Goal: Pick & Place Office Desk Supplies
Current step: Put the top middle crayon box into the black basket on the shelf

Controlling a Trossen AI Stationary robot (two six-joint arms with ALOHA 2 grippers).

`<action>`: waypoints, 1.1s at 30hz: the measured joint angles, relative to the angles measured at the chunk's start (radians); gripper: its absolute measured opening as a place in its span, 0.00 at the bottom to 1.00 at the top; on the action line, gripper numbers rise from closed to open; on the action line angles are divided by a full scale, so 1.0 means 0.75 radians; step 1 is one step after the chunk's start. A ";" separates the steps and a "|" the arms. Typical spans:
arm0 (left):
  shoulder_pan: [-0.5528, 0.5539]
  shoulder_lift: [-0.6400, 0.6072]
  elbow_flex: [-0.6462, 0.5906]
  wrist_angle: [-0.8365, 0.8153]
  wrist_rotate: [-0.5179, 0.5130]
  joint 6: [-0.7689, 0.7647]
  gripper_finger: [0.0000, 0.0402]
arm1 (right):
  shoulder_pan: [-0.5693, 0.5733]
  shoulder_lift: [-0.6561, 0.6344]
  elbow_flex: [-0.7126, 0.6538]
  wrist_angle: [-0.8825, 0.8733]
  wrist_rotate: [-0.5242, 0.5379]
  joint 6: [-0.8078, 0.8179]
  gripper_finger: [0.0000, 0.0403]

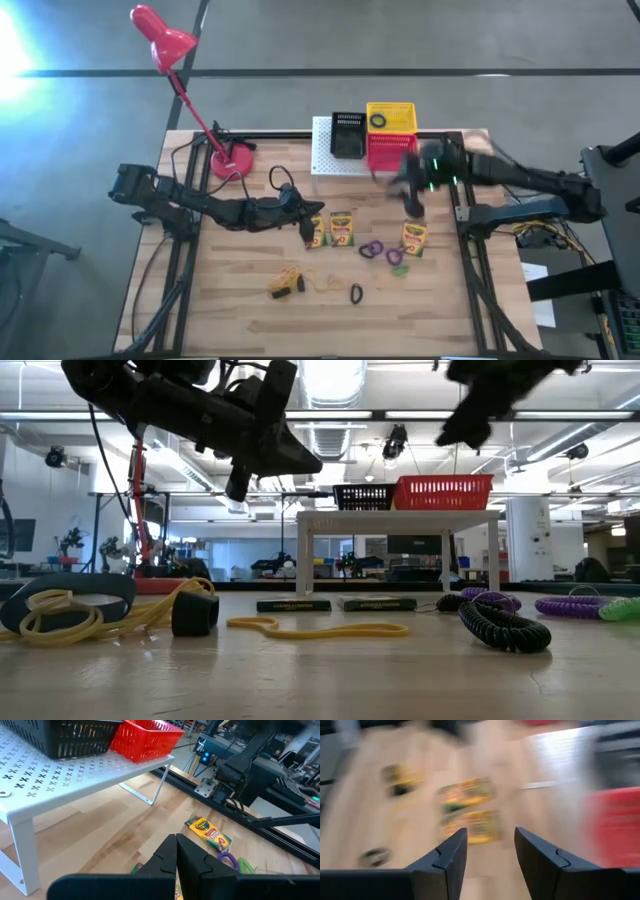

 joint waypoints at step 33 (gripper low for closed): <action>0.005 0.000 0.000 -0.190 0.227 0.087 0.01 | 0.379 0.691 -0.356 0.820 0.412 0.604 0.35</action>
